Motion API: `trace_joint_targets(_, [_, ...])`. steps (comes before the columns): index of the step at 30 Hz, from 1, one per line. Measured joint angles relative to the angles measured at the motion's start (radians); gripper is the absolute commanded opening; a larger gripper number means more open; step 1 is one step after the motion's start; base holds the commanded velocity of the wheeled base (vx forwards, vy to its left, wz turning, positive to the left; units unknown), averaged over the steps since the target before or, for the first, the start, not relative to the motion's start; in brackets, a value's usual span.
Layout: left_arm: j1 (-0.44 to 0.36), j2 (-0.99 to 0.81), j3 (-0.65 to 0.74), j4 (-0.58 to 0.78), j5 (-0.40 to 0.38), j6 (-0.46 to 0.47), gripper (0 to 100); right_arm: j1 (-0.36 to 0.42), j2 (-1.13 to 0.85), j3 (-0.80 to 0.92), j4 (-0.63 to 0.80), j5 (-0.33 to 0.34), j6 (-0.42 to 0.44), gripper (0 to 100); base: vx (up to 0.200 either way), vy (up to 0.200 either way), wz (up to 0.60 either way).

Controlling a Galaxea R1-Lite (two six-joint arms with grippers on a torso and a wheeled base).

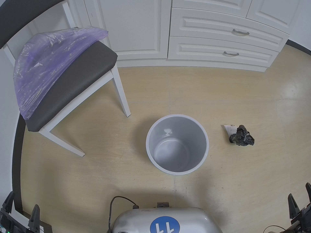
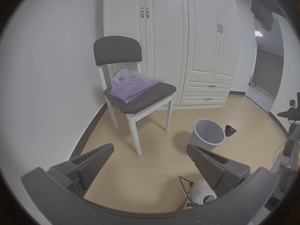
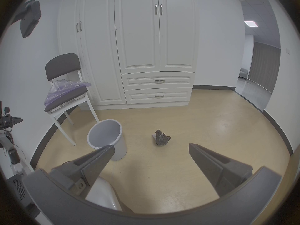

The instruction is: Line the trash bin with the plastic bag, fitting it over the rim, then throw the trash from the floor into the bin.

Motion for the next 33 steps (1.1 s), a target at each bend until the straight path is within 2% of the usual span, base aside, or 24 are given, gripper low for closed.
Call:
trace_joint_targets(9, [0.0,0.0,0.0,0.0,0.024,-0.013,100,0.0,0.0,0.0,0.0,0.0,0.0,100,0.0,0.0,0.0])
trace_joint_targets(16, [0.0,0.0,0.0,-0.003,0.006,0.021,100,0.0,0.0,0.0,0.0,0.0,0.0,100,0.0,0.0,0.0])
trace_joint_targets(24, [0.0,0.0,0.0,-0.003,0.004,-0.002,100,0.0,0.0,0.0,0.0,0.0,0.0,100,0.0,0.0,0.0])
trace_joint_targets(33, [0.001,0.0,0.0,-0.008,-0.001,0.02,100,-0.001,0.0,0.0,-0.001,-0.001,0.0,100,0.0,0.0,0.0])
